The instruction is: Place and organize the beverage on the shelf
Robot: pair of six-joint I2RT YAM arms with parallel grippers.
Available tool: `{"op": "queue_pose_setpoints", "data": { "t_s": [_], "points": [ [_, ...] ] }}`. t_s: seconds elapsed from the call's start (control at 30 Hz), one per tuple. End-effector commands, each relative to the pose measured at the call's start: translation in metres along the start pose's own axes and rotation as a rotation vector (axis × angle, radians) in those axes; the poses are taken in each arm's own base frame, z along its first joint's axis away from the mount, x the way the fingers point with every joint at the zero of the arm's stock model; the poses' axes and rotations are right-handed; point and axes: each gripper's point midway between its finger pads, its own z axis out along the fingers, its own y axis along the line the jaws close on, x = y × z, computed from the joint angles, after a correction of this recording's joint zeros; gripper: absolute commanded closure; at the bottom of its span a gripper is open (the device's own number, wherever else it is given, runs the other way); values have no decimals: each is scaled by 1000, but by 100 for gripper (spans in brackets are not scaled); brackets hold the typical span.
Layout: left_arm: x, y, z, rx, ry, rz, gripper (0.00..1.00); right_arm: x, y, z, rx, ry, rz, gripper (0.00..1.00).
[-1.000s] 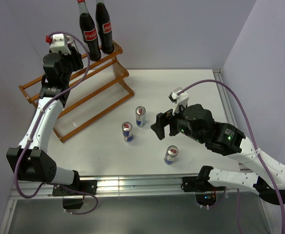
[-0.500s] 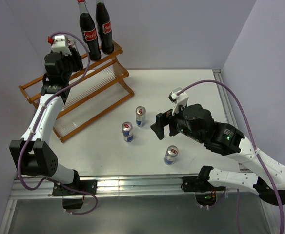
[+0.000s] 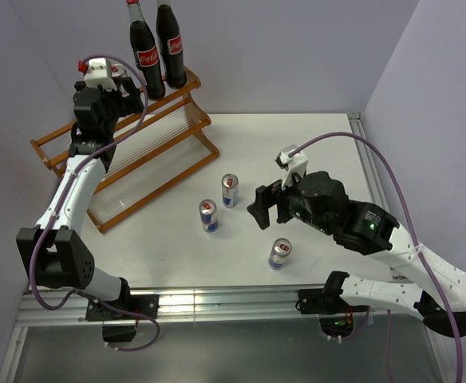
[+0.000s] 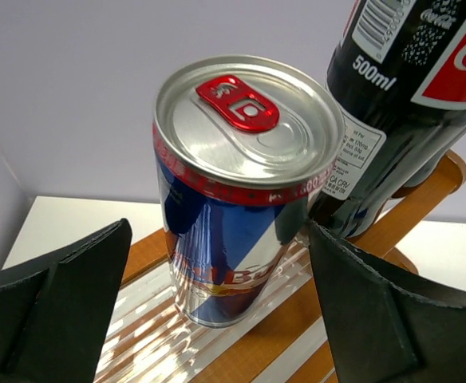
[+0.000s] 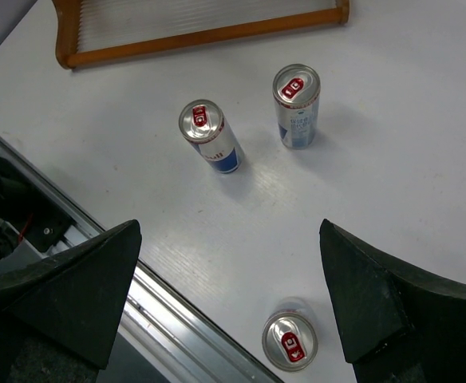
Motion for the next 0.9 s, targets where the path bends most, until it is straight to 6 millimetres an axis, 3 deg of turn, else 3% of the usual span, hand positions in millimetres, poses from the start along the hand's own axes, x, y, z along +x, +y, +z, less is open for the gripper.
{"op": "queue_pose_setpoints", "data": {
  "t_s": [0.0, 0.17, 0.27, 0.5, 0.53, 0.6, 0.87],
  "points": [
    [-50, -4, -13, 14, -125, -7, 1, -4, -3, -2, 8, -28, 4, 0],
    [-67, -4, -24, 3, -128, -22, 0, 13, -20, 3, 99, 7, 33, 0],
    [-87, -3, -34, -10, -153, -44, 1, 28, -33, 5, 180, 48, 79, 0],
    [-131, 0, -66, -47, -208, -103, 1, 78, -54, 0, 332, 234, 137, 0],
    [-130, 0, -69, -53, -186, -106, 0, 84, -56, -1, 347, 254, 137, 0],
    [-143, 0, -79, -59, -199, -123, 1, 100, -58, -2, 358, 310, 140, 2],
    [-152, 1, -114, -65, -181, -157, 1, 150, -50, 0, 307, 481, 134, 7]
  ]
}}
